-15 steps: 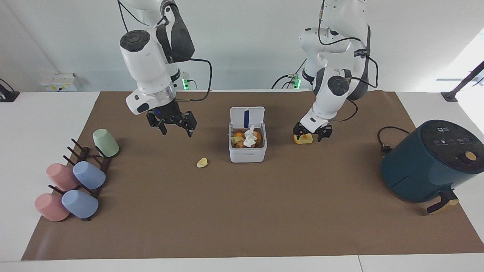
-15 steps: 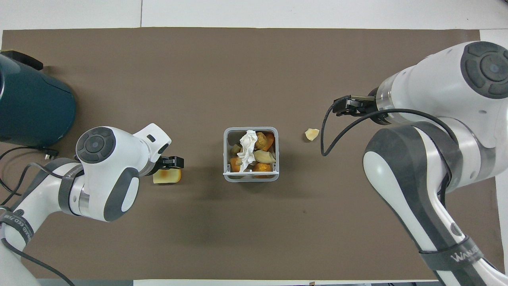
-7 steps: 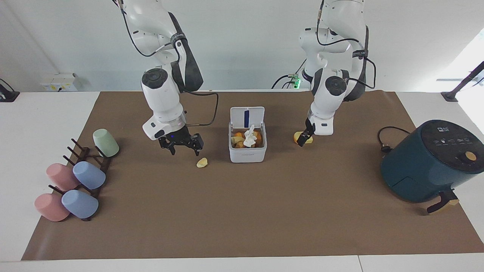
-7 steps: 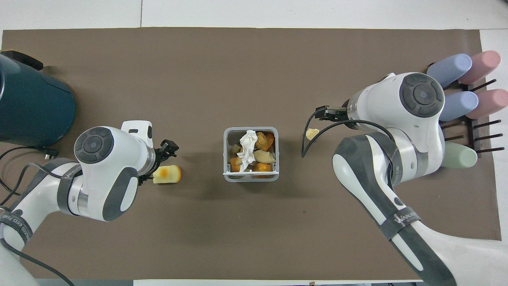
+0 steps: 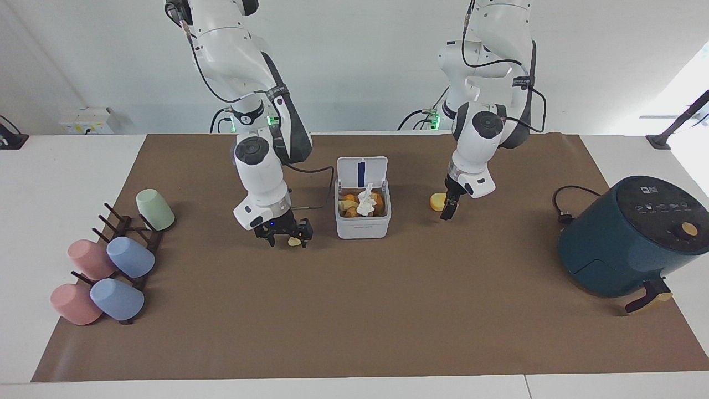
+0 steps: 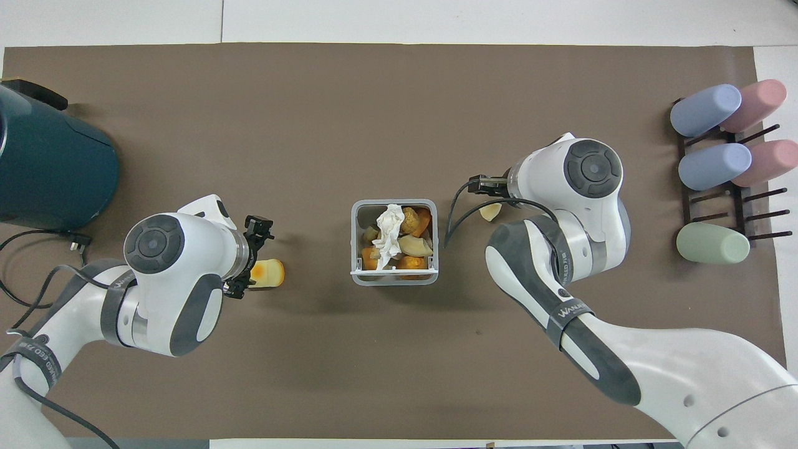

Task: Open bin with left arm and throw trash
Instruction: 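Grasp the yellow sponge with the left gripper while the right gripper grasps the scrap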

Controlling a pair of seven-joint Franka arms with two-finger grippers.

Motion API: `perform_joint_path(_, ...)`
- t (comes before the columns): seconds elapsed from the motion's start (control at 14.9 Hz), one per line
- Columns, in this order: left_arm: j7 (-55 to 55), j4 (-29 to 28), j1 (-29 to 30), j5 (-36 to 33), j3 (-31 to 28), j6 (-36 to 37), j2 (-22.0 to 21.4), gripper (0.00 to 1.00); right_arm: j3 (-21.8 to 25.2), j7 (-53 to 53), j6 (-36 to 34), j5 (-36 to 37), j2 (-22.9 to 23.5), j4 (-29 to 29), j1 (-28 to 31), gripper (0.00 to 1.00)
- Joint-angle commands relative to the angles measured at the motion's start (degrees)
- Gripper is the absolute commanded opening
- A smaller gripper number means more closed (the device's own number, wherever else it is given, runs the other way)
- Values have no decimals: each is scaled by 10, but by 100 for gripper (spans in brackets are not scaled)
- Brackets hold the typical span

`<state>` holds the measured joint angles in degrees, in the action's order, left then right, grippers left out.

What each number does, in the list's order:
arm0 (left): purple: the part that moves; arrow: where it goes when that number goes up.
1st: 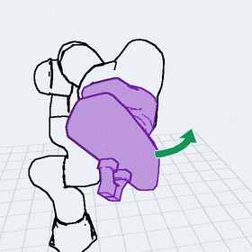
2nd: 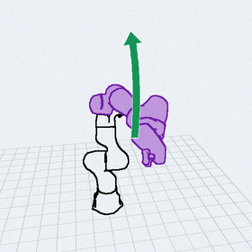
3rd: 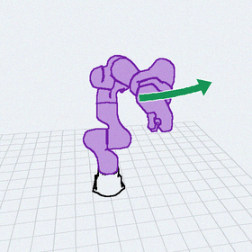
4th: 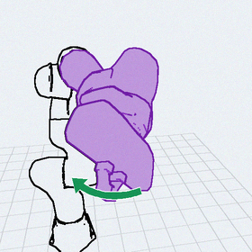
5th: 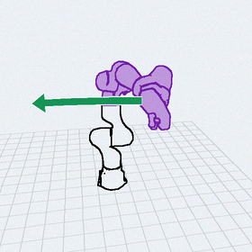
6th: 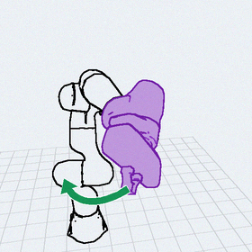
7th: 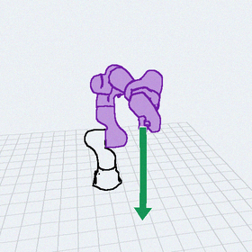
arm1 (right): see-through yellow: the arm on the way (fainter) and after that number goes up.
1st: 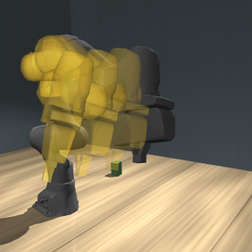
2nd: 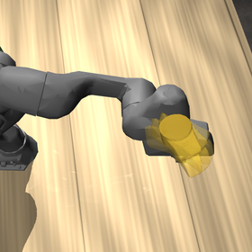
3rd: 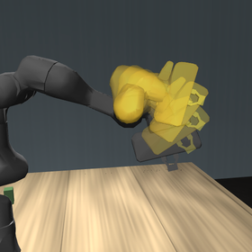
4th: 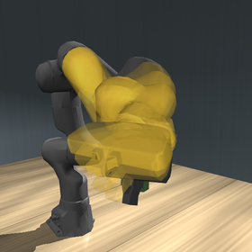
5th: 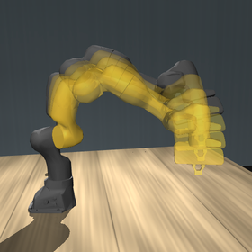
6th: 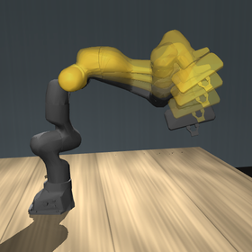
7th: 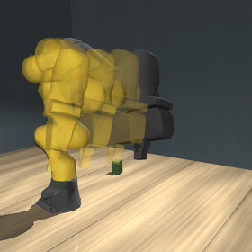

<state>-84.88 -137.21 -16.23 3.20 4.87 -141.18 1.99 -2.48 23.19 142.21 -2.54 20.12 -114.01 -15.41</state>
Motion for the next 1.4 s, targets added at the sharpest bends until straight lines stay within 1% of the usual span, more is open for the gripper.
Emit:
perform_joint_path(0.0, -27, -33, -4, -4, -6, -30, -23, 100, -1, 10, 18, 5, -7, -25, -6, 95)
perform_joint_path(0.07, -27, -32, -4, -4, -6, -29, -23, 80, -1, 10, 18, 5, -9, -30, -10, 95)
perform_joint_path(0.13, -26, -31, -3, -4, -6, -30, -23, 42, -1, 10, 15, 5, -10, -31, -18, 95)
perform_joint_path(0.2, -21, -30, -2, -4, -6, -29, -22, 20, -1, 10, 12, 5, -11, -32, -21, 95)
perform_joint_path(0.27, -19, -30, -2, -4, -6, -29, -22, 11, -1, 10, 10, 5, -11, -33, -22, 95)
perform_joint_path(0.33, -17, -30, -2, -4, -6, -27, -22, 7, -1, 9, 7, 5, -14, -37, -22, 95)
perform_joint_path(0.4, -15, -30, -3, -4, -6, -27, -22, 0, 0, 10, 6, 6, -17, -42, -30, 95)
perform_joint_path(0.47, -15, -30, -2, -4, -6, -27, -22, 0, 1, 10, 5, 6, -18, -43, -31, 85)
perform_joint_path(0.6, -14, -30, -2, -4, -6, -26, -22, 0, 1, 8, 5, 6, -18, -43, -30, 68)
perform_joint_path(0.67, -12, -30, -2, -4, -6, -25, -22, 0, 1, 6, -1, 6, -23, -44, -29, 40)
perform_joint_path(0.74, -1, -29, -2, -5, -6, -24, -22, 0, 1, 6, -24, 7, -35, -44, -27, 0)
perform_joint_path(0.87, 23, -24, -4, -5, -6, -23, -22, 0, 2, 4, -40, 7, -55, -44, -16, 0)
perform_joint_path(1.0, 46, -17, -2, -5, -6, -18, -23, 0, 1, 4, -36, 7, -57, -43, -8, 0)
perform_joint_path(1.14, 69, 20, 1, -5, -6, 27, -23, 0, 1, 4, -37, 7, -60, -42, -8, 0)
perform_joint_path(1.2, 85, 51, 1, -5, -6, 61, -20, 0, 1, 6, -40, 7, -69, -39, -6, 0)
perform_joint_path(1.34, 106, 94, 1, -5, -6, 106, -18, 0, 0, 8, -55, 6, -93, -34, 7, 0)
